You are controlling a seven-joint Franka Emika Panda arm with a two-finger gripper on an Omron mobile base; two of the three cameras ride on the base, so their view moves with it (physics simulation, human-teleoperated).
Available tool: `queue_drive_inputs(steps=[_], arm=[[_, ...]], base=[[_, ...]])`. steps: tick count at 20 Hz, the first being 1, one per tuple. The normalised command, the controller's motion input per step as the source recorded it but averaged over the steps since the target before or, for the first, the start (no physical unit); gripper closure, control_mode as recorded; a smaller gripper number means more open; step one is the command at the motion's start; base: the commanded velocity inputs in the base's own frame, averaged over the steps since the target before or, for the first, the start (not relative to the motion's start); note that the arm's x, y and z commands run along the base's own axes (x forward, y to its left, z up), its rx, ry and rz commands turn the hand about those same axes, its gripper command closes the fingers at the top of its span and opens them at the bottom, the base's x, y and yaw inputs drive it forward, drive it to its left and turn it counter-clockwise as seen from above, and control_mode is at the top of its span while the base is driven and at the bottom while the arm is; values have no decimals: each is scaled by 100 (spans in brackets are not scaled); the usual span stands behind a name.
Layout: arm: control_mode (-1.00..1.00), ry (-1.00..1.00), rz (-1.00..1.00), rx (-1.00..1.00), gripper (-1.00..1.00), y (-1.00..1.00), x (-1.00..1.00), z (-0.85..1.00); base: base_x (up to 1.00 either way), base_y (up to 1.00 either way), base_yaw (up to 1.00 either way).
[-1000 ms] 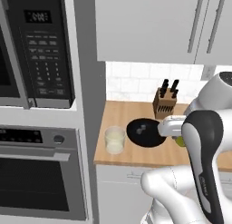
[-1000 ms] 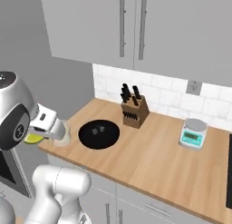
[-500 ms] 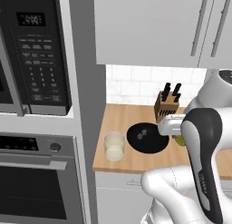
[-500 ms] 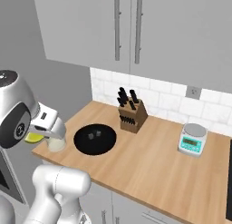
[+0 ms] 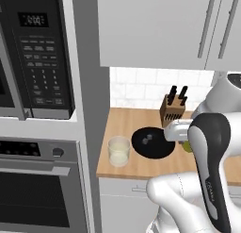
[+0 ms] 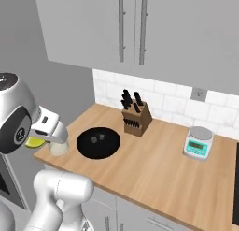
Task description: Grab a lemon wedge from the fridge and one ice cube from the ice bowl, and put them in the glass of lemonade.
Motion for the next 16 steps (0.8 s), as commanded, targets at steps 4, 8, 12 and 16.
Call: queue_drive_inputs(steps=[4,8,12,16], arm=[[100,0,0,0,100,0,0,0],[-100,0,4,0,100,0,28,-4],[-100,3,10,0,100,0,69,-5],[-100,10,1,0,100,19,39,-48]], base=[[0,0,0],[0,0,0],[0,0,0],[0,0,0]])
